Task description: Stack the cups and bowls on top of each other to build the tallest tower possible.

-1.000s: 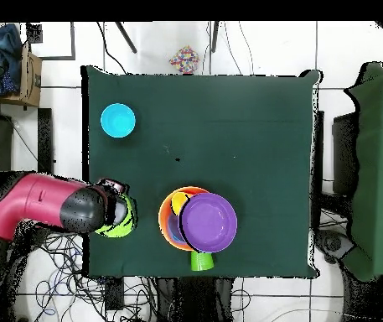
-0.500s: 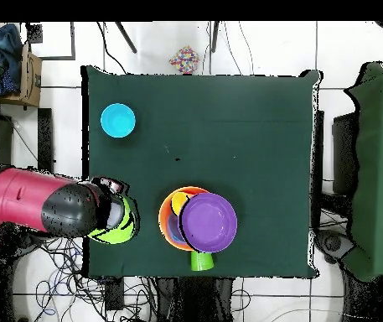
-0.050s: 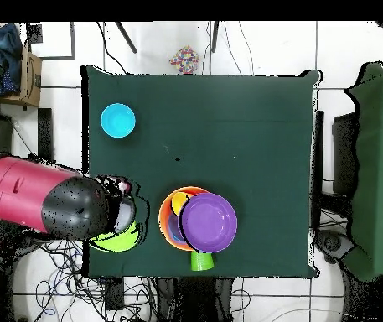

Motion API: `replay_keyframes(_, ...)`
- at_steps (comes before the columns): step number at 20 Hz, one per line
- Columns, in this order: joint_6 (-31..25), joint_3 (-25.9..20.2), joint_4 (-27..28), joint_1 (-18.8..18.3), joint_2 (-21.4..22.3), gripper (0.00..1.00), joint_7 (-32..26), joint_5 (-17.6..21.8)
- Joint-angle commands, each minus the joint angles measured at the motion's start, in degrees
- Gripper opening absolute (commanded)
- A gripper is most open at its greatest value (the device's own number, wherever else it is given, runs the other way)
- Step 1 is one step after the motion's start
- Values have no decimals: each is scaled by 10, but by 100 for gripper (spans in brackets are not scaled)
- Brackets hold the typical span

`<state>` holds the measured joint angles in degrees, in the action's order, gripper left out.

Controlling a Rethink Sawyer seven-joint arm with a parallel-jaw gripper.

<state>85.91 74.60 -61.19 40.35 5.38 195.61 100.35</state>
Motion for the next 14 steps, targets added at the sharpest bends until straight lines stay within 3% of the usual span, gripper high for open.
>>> replay_keyframes(1,38,-52,28,-33,11,0,50,18)
replay_keyframes(14,19,-72,12,-73,17,0,-54,43)
